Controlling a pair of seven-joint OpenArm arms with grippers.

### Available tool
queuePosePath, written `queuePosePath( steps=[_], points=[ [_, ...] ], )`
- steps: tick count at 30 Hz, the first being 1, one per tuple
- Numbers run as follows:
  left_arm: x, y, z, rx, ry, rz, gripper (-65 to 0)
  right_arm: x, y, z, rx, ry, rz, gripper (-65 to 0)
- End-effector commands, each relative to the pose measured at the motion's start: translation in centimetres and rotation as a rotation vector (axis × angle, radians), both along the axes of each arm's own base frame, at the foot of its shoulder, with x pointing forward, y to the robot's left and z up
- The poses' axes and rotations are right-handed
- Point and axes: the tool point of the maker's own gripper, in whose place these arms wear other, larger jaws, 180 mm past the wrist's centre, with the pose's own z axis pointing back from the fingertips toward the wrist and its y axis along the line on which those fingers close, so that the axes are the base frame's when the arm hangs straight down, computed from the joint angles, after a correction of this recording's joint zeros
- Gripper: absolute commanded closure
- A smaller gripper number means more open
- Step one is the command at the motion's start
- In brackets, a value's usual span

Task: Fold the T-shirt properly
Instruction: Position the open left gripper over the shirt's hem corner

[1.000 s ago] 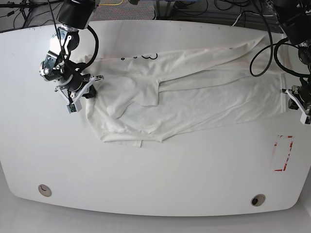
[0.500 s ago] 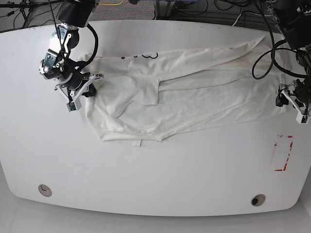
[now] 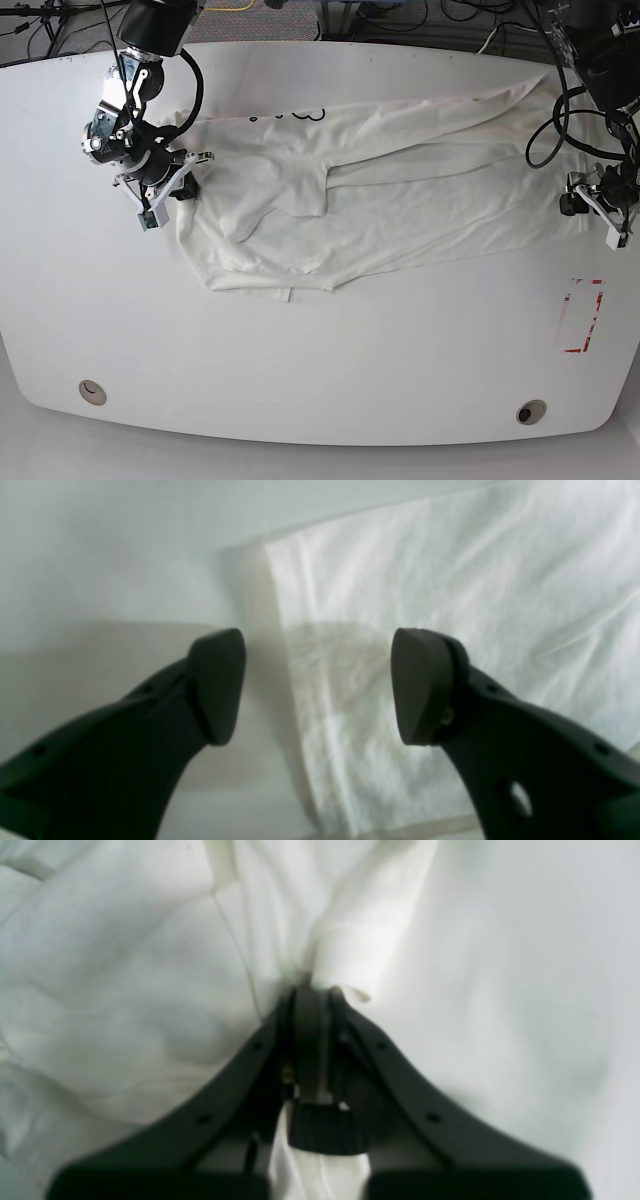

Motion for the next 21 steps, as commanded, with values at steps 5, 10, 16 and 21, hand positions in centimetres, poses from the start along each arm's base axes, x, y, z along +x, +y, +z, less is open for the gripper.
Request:
queuePosePath(
  steps=[5,10,16,21],
  points=[
    [0.8,0.9,1.4,0.016,-0.039,0.006,-43.4,0.2,-0.5,0.5,-0.019,-0.010,0.007,0.0],
    [0.6,0.6,0.6,-0.007,-0.026,0.012,-43.2,0.3,-0.5,0.6,-0.017,-0.013,0.007,0.0],
    [0.5,-0.1,-0.7,-0.042,-0.002,0.014,-42.7,0.4,-0.5,0.6,-0.015,-0.015,0.006,0.0],
    [0.2,-0.4,-1.6,-0.065,0.016,0.020,-42.1,0.1,-0.5,0.4,-0.018,-0.006,0.007,0.0]
  ],
)
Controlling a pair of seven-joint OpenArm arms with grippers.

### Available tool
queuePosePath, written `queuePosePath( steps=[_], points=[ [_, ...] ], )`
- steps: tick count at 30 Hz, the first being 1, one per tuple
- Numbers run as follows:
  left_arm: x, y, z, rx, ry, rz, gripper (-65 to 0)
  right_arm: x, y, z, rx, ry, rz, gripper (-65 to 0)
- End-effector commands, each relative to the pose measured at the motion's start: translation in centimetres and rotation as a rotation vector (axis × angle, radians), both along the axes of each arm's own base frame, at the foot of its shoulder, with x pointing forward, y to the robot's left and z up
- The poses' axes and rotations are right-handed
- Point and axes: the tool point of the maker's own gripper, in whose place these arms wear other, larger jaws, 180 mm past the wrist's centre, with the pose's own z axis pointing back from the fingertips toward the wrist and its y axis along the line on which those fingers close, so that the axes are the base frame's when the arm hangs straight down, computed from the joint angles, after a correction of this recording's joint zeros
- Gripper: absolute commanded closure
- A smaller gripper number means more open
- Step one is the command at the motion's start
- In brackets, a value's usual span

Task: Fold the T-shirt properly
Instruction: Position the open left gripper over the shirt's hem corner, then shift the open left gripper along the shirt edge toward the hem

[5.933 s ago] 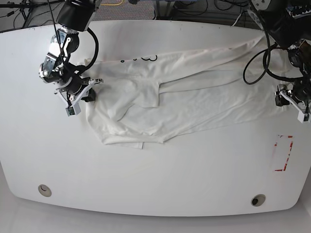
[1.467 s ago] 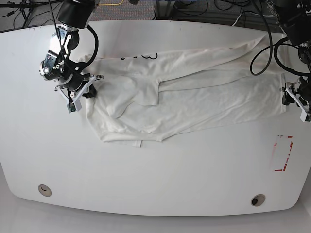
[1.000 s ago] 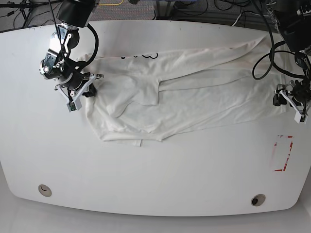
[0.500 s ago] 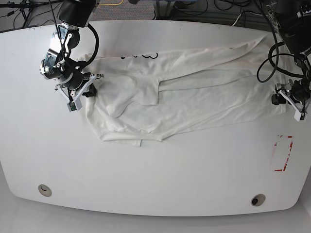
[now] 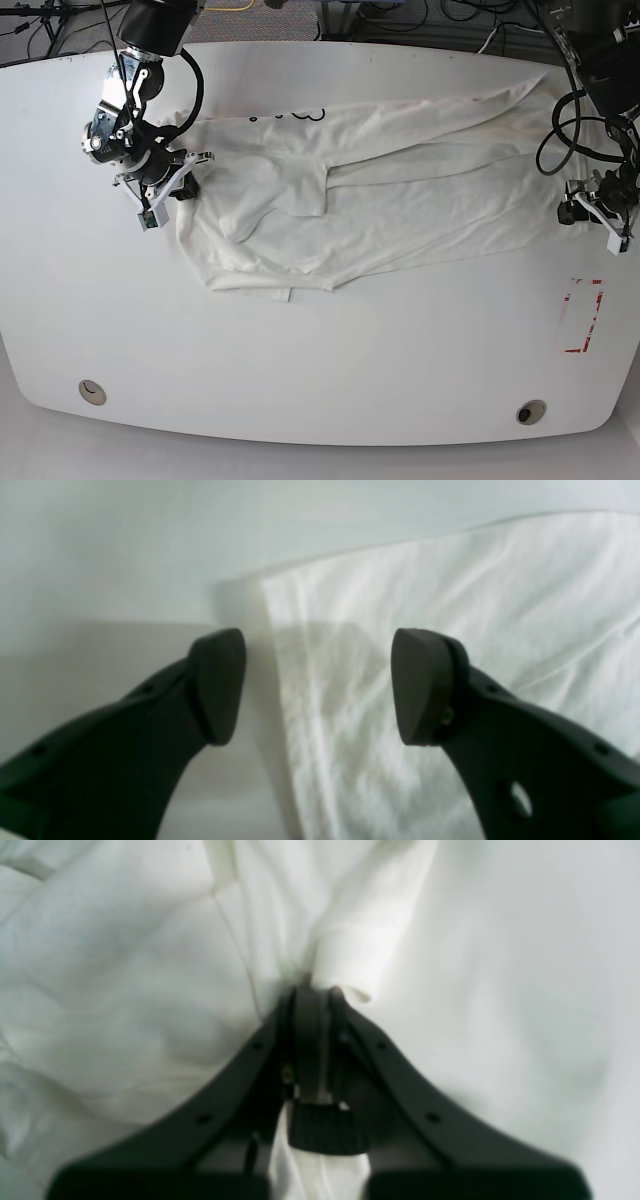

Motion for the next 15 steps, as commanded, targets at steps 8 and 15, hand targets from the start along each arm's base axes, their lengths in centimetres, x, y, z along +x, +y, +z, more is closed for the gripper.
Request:
queuePosePath(
  steps=[8,15],
  points=[
    [-0.65,-0.50,-1.04,-0.004,0.042,-0.015,-33.8,0.10,-0.42,0.36,-0.020,-0.002,0.009,0.0],
    [-0.52,-0.84,-1.16,-0.010,0.037,-0.017,-16.0,-0.06,-0.25,0.18,-0.020,0.007,0.012,0.0]
  ],
)
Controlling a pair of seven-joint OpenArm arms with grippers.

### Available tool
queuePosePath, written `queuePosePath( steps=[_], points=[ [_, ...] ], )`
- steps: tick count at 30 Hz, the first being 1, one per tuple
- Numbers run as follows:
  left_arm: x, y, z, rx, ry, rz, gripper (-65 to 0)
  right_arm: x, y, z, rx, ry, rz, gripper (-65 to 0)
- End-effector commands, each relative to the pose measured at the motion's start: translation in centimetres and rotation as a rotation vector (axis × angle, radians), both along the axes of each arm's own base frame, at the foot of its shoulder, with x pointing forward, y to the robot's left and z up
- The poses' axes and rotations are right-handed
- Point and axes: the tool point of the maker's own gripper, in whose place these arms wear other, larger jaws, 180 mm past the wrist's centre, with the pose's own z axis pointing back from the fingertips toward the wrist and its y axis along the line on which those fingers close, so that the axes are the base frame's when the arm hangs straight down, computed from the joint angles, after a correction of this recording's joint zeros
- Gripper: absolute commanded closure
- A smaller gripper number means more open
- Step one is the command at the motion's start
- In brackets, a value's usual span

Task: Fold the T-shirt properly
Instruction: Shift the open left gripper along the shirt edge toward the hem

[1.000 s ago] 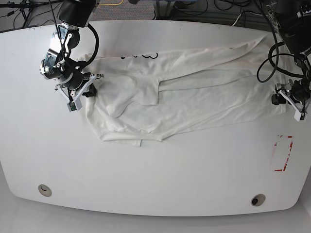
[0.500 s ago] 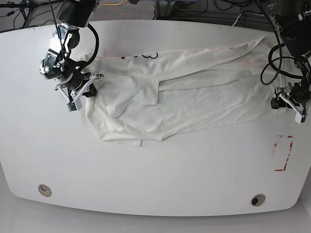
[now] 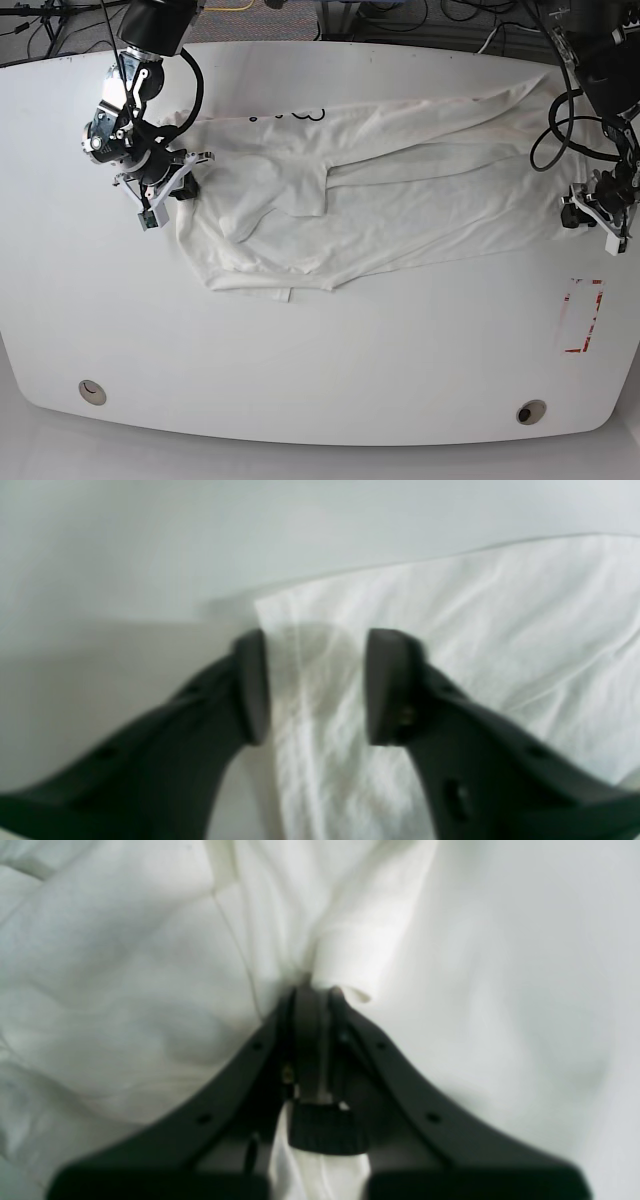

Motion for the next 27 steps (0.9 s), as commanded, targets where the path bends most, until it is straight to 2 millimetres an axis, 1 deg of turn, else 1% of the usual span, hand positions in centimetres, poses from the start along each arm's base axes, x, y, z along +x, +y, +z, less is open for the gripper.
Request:
queuePosePath(
  steps=[1,5,7,15,19,21,25,27],
  points=[
    [-1.0,-0.3,-1.0,0.014,0.070,-0.028,-13.2,0.0,-0.3,0.3,-0.019,0.004,0.010,-0.1],
    [-1.2,-0.3,-1.1,0.014,0.081,-0.030,-4.2,0.0,-0.4,0.3,-0.019,0.003,0.008,-0.2],
    [-1.2,0.2,-0.7,0.026,0.084,-0.030,0.0,-0.1,-0.6,0.2,-0.025,0.004,0.010,-0.2],
    [-1.1,0.3,0.0,0.052,0.080,-0.045,0.0,0.0,-0.5,0.2,-0.022,0.004,0.011,-0.3],
    [-0.7,0.3,1.4,0.080,0.051,-0.062,0.0,0.0,-0.5,0.1,-0.020,0.001,0.008,-0.3],
    [-0.7,0.3,1.9,0.097,0.042,-0.074,-1.9,0.0,-0.5,0.1,-0.020,0.000,0.008,-0.3],
    [-0.7,0.0,2.7,0.120,0.032,-0.095,-10.3,0.1,-0.5,0.2,-0.019,-0.001,0.010,-0.4],
    [-0.8,0.0,3.1,0.129,0.026,-0.102,-12.6,0.1,-0.5,0.2,-0.020,-0.003,0.009,-0.5]
  ],
)
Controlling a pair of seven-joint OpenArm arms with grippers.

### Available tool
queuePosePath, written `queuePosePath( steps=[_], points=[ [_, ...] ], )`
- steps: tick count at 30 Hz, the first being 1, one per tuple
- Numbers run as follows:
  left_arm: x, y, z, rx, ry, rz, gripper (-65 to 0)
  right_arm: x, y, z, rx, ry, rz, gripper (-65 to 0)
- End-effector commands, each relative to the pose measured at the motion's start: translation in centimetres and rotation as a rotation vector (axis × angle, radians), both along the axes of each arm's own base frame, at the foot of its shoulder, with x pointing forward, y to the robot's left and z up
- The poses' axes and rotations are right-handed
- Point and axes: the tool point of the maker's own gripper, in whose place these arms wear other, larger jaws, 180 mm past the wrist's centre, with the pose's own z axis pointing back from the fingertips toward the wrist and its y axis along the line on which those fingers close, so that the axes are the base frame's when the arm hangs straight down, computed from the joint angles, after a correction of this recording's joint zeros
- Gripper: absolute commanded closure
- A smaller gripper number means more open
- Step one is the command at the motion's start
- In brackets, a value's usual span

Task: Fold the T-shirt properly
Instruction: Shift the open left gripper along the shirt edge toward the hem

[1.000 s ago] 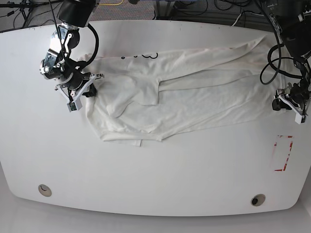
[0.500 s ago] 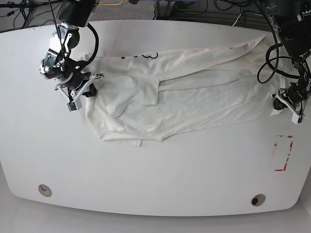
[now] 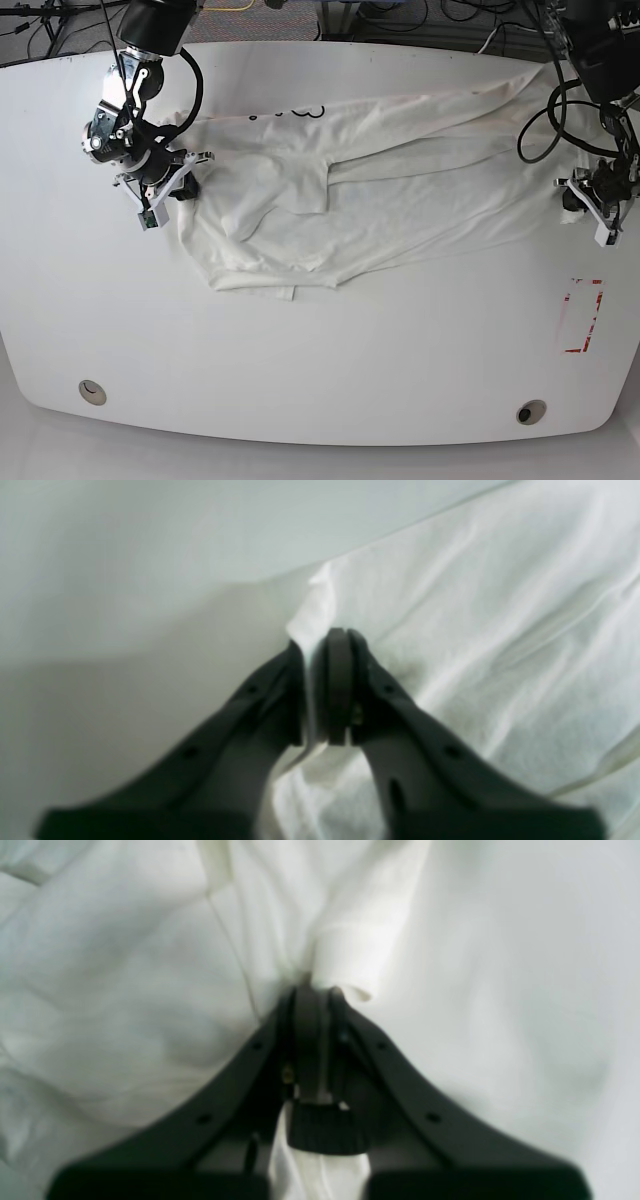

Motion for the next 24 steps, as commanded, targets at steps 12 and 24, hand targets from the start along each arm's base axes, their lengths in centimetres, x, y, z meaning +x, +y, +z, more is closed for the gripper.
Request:
queuePosePath(
  steps=[12,24],
  points=[
    [1.6,0.8,6.2,0.118,-0.106,-0.045,-1.6,1.5,-1.4,3.9,-0.087,-0.094,0.012,-0.1],
    [4.0,0.4,11.7,0.214,-0.204,-0.077,-0.8,3.0,-2.1,7.1,-0.143,-0.181,0.024,-0.4]
  ],
)
